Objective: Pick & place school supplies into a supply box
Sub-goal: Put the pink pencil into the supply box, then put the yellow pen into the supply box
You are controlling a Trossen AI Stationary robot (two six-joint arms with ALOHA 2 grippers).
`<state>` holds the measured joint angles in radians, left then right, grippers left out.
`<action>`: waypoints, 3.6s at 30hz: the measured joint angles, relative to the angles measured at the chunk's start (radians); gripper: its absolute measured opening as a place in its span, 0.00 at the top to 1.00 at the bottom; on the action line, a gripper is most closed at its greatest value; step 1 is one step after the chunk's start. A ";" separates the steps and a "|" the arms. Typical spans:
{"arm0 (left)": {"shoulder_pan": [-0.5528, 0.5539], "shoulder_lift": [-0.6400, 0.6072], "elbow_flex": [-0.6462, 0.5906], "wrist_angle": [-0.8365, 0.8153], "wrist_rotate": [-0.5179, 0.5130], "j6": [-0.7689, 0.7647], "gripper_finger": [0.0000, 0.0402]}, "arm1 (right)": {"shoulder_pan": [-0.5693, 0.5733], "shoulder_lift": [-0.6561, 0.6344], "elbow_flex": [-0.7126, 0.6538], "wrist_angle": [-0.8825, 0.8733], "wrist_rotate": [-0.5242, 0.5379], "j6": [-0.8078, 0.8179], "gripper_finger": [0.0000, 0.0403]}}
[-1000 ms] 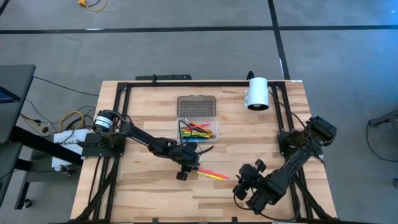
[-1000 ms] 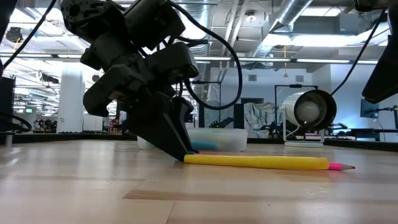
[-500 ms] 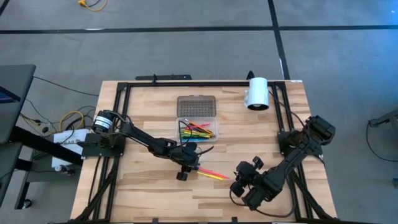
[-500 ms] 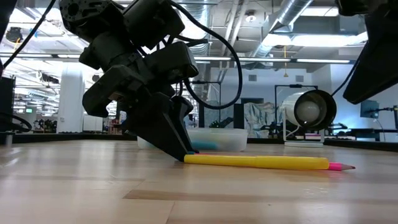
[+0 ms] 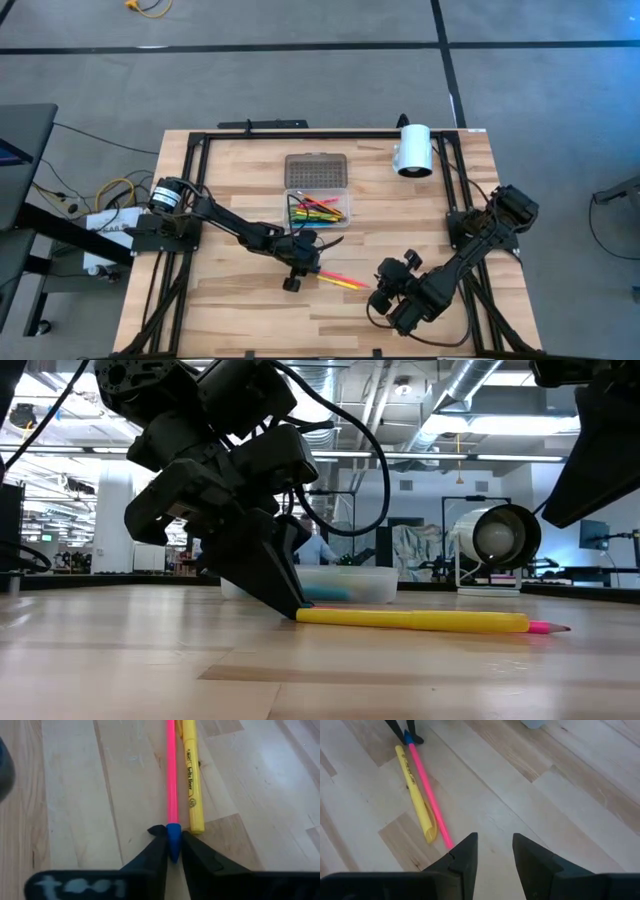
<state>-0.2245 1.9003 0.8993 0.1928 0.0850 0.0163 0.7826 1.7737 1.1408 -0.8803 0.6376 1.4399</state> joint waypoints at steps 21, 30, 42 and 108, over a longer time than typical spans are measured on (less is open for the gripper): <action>0.007 0.000 0.000 0.082 -0.030 -0.088 0.97 | 0.000 0.000 0.000 0.003 -0.005 0.001 0.71; 0.033 -0.032 0.001 0.107 -0.060 -0.110 0.97 | 0.002 0.000 0.000 0.003 -0.008 0.001 0.71; 0.121 -0.211 0.002 -0.116 -0.294 -0.106 0.97 | 0.002 0.000 0.000 -0.002 -0.008 0.001 0.71; 0.214 -0.429 0.001 -0.605 -0.344 -0.161 0.69 | -0.121 0.000 0.000 0.148 0.018 -0.281 0.71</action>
<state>-0.0105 1.4718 0.9005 -0.4123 -0.2595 -0.1448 0.6620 1.7741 1.1408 -0.7324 0.6556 1.1585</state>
